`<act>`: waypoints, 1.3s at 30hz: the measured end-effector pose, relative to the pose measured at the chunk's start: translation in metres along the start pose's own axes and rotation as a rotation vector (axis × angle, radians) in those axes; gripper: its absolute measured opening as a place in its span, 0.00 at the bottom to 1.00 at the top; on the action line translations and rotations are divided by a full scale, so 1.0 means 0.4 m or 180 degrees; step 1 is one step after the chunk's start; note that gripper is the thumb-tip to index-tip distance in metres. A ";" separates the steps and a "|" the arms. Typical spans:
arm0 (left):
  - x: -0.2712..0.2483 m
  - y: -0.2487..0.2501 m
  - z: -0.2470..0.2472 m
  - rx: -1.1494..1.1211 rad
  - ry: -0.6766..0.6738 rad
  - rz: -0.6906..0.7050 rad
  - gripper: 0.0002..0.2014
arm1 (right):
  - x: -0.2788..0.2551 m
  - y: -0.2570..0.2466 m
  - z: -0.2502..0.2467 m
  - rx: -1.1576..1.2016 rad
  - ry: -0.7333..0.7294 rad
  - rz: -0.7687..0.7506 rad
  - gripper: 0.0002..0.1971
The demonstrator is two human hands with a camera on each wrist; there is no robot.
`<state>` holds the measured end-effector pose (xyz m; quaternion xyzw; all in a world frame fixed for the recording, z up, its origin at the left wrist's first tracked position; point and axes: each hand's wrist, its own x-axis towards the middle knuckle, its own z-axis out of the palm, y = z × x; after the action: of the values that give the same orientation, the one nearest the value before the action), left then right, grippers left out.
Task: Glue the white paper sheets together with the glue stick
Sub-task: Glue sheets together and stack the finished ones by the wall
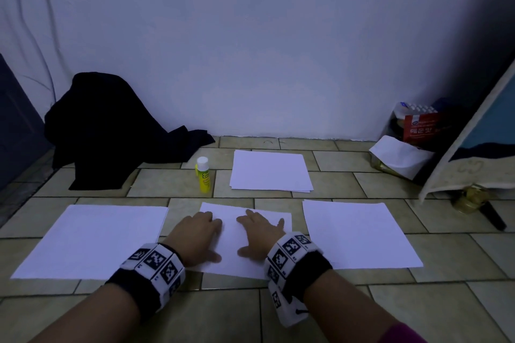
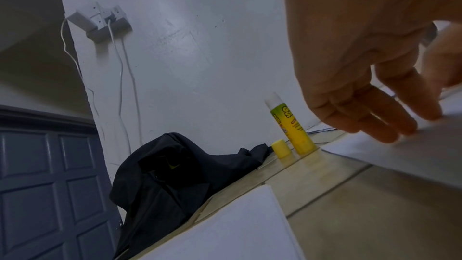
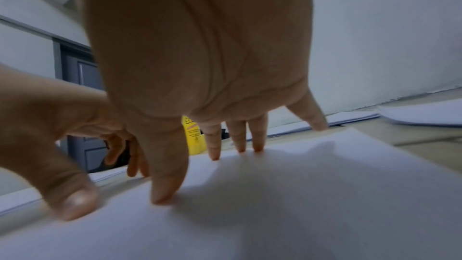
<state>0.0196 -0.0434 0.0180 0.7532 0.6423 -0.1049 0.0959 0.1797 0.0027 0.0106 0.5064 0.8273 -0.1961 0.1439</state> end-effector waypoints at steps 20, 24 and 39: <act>0.019 -0.095 0.046 -0.0419 -0.1096 -0.0097 0.85 | -0.032 0.155 -0.046 0.0485 0.0254 0.0437 0.61; 0.022 -0.095 0.050 -0.0408 -0.1114 -0.0101 0.86 | -0.043 0.154 -0.039 0.0685 0.0492 0.0465 0.50; 0.023 -0.083 0.067 -0.0402 -0.0993 -0.0378 0.65 | -0.112 0.178 -0.015 0.1830 0.0771 -0.0345 0.16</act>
<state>-0.0129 -0.0368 -0.0107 0.6810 0.6683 -0.1854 0.2351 0.2629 -0.0003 0.0227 0.5012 0.7748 -0.3676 -0.1153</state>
